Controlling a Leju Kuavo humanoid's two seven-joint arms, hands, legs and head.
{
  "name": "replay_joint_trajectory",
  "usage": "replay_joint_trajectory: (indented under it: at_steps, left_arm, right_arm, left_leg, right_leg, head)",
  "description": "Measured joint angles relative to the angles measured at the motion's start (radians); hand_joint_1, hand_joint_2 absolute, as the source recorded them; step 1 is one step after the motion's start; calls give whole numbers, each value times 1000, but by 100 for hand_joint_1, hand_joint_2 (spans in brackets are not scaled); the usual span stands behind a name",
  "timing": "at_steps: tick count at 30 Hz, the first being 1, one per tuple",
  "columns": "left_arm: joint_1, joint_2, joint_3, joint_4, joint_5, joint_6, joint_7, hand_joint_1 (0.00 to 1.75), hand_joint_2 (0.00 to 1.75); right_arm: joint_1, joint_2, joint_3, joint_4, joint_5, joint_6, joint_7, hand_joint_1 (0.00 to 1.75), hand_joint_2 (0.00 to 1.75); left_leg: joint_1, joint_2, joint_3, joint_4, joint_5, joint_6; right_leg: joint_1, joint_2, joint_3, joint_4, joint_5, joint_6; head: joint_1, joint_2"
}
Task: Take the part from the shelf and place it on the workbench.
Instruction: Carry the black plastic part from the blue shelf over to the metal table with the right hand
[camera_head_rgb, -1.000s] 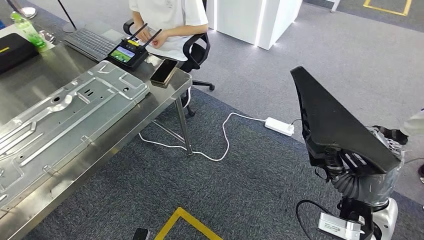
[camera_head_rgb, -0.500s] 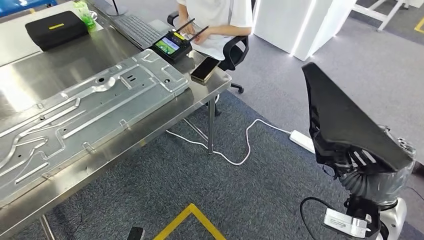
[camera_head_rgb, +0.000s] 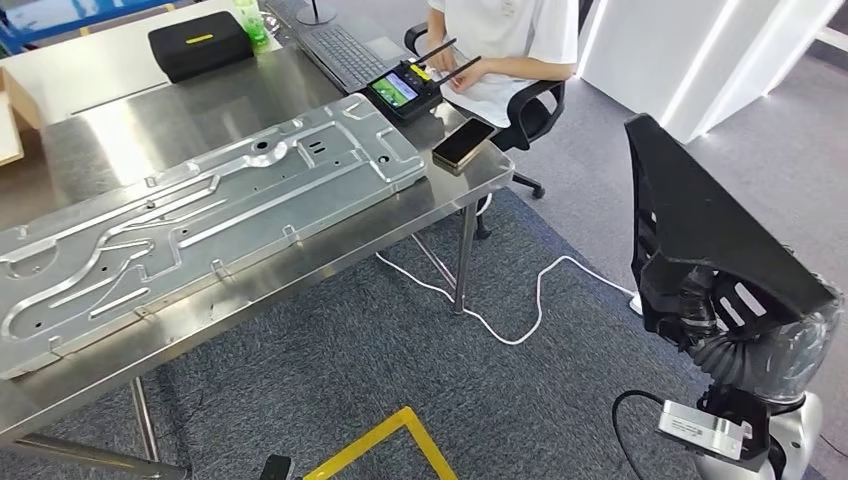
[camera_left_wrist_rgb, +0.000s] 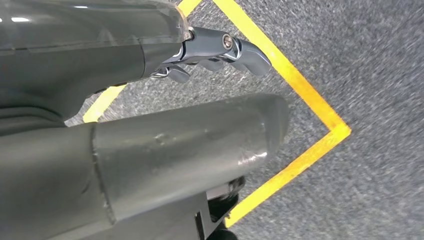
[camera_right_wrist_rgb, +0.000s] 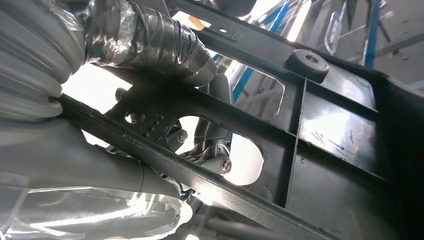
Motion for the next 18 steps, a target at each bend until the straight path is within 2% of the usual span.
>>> replay_joint_trajectory:
  at_steps: [1, 2, 3, 4, 6, 7, 8, 9, 11, 12, 13, 15, 16, 17, 18]
  left_arm:
    - [0, 0, -1, 0, -1, 0, -2, 0, 0]
    - [0, 0, -3, 0, -2, -1, -4, 0, 0]
    - [1, 0, -4, 0, -3, -2, -4, 0, 0]
    - [1, 0, -6, 0, -6, -4, -4, 0, 0]
    - [-1, 1, -10, 0, -14, -11, -4, 0, 0]
    - [-4, 1, -14, 0, -18, -13, -5, 0, 0]
    - [-6, 1, -18, 0, -20, -15, -5, 0, 0]
    - [-8, 1, -22, 0, -22, -17, -5, 0, 0]
    - [-8, 1, -28, 0, -24, -20, -5, 0, 0]
    - [-8, 1, -31, 0, -26, -21, -5, 0, 0]
    - [-10, 0, -34, 0, -27, -21, -5, 0, 0]
    - [-14, -1, -39, 0, -31, -24, -5, 0, 0]
    - [-16, -1, -41, 0, -32, -25, -5, 0, 0]
    - [-16, -2, -44, 0, -33, -26, -4, 0, 0]
    - [-16, -2, -47, 0, -34, -27, -4, 0, 0]
  right_arm:
    - [-3, -1, -4, 3, 6, 10, 8, 175, 175]
    - [-8, -4, -10, 9, 12, 25, 18, 175, 175]
    - [-16, -8, -16, 15, 20, 42, 31, 175, 175]
    - [-28, -16, -23, 25, 29, 61, 47, 175, 175]
    - [-68, -41, -40, 55, 53, 106, 80, 175, 175]
    - [-92, -58, -49, 76, 67, 128, 97, 175, 175]
    - [-119, -75, -58, 100, 81, 149, 111, 175, 175]
    - [-145, -94, -65, 125, 95, 167, 122, 175, 175]
    - [-196, -128, -74, 170, 125, 196, 139, 175, 175]
    - [-219, -144, -75, 191, 140, 207, 145, 175, 175]
    - [-239, -159, -75, 208, 154, 216, 151, 175, 175]
    - [-272, -185, -76, 243, 184, 232, 166, 175, 175]
    - [-286, -196, -76, 259, 199, 240, 175, 175, 175]
    - [-300, -207, -75, 277, 217, 248, 184, 175, 175]
    - [-314, -218, -73, 293, 234, 257, 193, 175, 175]
  left_leg:
    - [3, 8, -30, 59, -21, -3]
    - [5, 12, -47, 91, -26, -4]
    - [6, 15, -45, 85, -11, -4]
    - [6, 22, -22, 39, 20, -1]
    - [-1, 62, 48, -99, 82, 11]
    - [-6, 80, 72, -150, 98, 18]
    - [-11, 91, 83, -176, 103, 24]
    - [-16, 88, 83, -181, 100, 29]
    - [-13, 62, 84, -191, 108, 39]
    - [-10, 50, 89, -199, 112, 45]
    - [-7, 38, 93, -207, 117, 52]
    - [-4, 15, 97, -212, 120, 59]
    - [-4, 1, 97, -211, 120, 61]
    - [-4, -14, 98, -209, 119, 61]
    - [-4, -29, 98, -205, 117, 61]
  right_leg:
    - [2, -14, 1, 0, -2, -1]
    - [3, -27, 2, 0, -3, -2]
    - [3, -39, 3, 1, -5, -1]
    - [4, -51, 7, 1, -8, 0]
    - [7, -72, 15, 2, -14, 7]
    - [10, -81, 18, 2, -17, 12]
    - [12, -90, 19, 2, -19, 17]
    - [14, -100, 21, 0, -20, 23]
    - [13, -113, 28, -3, -23, 33]
    - [10, -99, 27, 7, -33, 38]
    - [8, -75, 16, 35, -52, 41]
    - [5, -18, -41, 147, -107, 44]
    - [5, -5, -76, 207, -127, 46]
    - [4, 0, -104, 247, -131, 48]
    - [3, 2, -117, 253, -115, 50]
  head:
    - [0, 0]
    - [0, 0]
    - [0, 0]
    - [0, 0]
    - [0, 0]
    - [0, 0]
    - [0, 0]
    - [0, 0]
    - [0, 0]
    - [1, 0]
    - [1, 0]
    - [2, 0]
    - [2, 0]
    - [2, 0]
    - [2, 0]
